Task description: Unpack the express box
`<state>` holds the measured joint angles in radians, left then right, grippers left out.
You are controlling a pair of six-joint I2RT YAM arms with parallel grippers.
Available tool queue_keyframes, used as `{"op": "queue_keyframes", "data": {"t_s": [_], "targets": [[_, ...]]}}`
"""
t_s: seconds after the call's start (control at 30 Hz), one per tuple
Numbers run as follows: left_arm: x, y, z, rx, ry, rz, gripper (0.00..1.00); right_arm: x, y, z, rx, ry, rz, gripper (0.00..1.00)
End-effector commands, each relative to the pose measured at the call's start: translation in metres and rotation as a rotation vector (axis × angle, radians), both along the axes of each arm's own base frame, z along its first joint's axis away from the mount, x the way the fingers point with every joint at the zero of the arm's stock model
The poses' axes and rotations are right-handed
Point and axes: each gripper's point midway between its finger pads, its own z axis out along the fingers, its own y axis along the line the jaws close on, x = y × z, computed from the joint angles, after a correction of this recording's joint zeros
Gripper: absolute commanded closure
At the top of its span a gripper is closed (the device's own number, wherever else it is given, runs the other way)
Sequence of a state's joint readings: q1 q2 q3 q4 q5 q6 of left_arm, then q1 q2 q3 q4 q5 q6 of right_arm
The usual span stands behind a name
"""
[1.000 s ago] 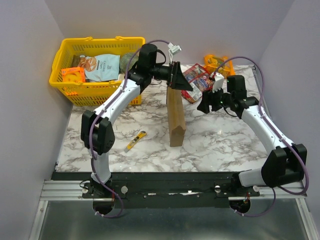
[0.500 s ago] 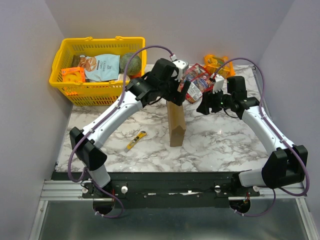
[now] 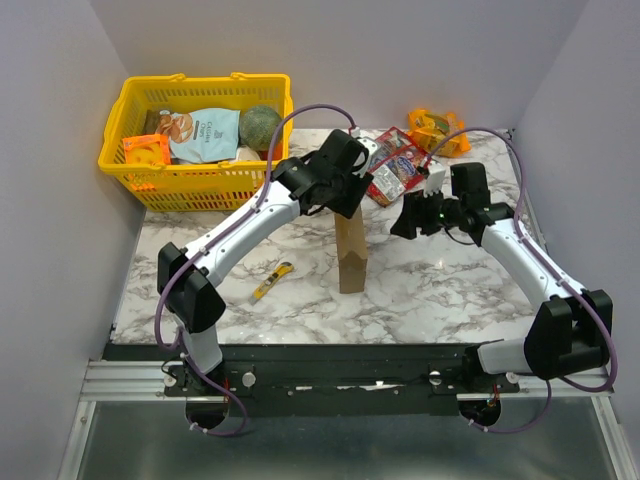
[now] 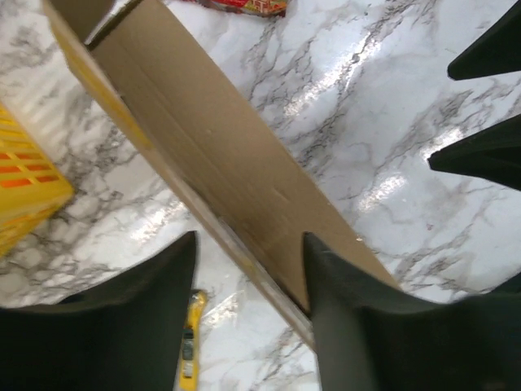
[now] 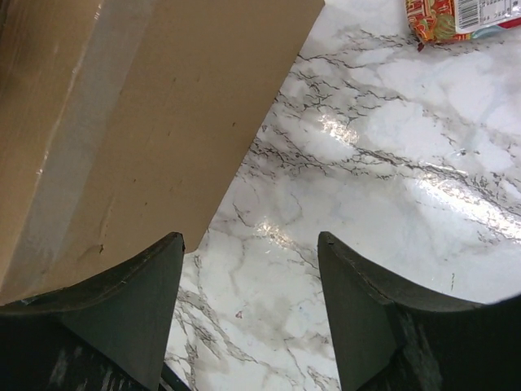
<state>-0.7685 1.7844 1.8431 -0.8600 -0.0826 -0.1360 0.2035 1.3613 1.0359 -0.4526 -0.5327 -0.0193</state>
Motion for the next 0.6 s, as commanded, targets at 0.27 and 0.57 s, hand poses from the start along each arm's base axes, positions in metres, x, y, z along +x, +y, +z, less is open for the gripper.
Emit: {"op": "queue_keyframes", "data": {"t_s": [0.27,0.57], "targets": [[-0.031,0.007,0.015,-0.042,0.031,-0.188,0.90,0.016,0.027,0.055,0.129,-0.101,0.055,0.26],[-0.028,0.007,0.025,-0.038,-0.027,-0.236,1.00,-0.008,0.086,0.076,0.135,-0.165,0.254,0.28]]}}
